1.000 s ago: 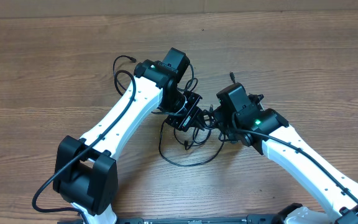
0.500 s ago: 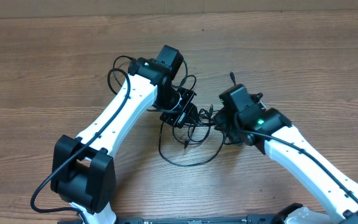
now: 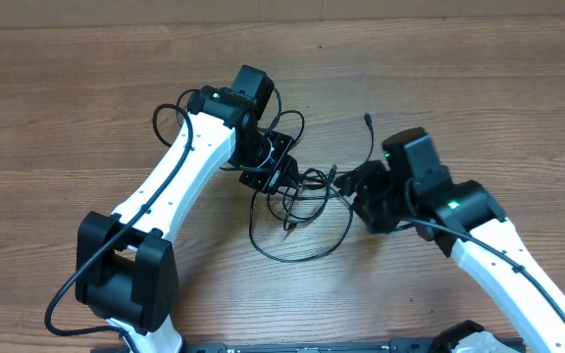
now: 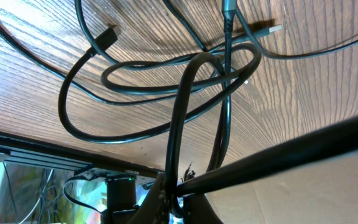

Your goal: Untangle cables

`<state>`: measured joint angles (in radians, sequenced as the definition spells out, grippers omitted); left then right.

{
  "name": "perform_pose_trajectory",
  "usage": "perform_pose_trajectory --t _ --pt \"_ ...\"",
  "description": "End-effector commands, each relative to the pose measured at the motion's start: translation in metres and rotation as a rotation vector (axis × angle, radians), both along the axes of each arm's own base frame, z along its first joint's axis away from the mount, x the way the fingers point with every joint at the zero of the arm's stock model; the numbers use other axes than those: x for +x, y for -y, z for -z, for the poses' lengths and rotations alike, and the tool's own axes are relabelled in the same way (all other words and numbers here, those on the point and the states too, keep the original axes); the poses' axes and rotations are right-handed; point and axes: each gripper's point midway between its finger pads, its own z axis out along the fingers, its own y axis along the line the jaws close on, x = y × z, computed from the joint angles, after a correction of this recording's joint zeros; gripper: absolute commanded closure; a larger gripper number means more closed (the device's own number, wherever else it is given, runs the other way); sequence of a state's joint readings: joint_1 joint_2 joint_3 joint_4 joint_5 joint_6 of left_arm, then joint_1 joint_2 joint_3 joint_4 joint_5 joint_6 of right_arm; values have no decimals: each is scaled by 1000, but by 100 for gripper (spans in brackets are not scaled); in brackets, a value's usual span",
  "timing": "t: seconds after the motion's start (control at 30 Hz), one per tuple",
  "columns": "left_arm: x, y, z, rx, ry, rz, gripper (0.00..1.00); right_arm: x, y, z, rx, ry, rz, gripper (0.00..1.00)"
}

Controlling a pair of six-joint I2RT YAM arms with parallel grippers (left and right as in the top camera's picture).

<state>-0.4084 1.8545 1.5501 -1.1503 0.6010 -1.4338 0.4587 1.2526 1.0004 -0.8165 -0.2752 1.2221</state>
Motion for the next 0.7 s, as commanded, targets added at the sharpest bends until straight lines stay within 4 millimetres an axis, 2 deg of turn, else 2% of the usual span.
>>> perform_pose_trajectory --t 0.0,0.13,0.27,0.4,0.67 --pt "2 0 2 -3 3 8 96 -8 -21 6 35 -66 14 47" --pt "0 3 -1 -26 -8 9 96 -14 -35 18 32 -126 45 48" --pt "1 3 -1 -24 -18 -6 96 -16 -38 26 20 -168 100 51" --pt "0 3 0 -22 -21 -6 96 -11 -37 26 33 -176 175 50" --pt "-1 5 -2 -39 -28 -3 95 -5 -42 22 57 -157 185 46"
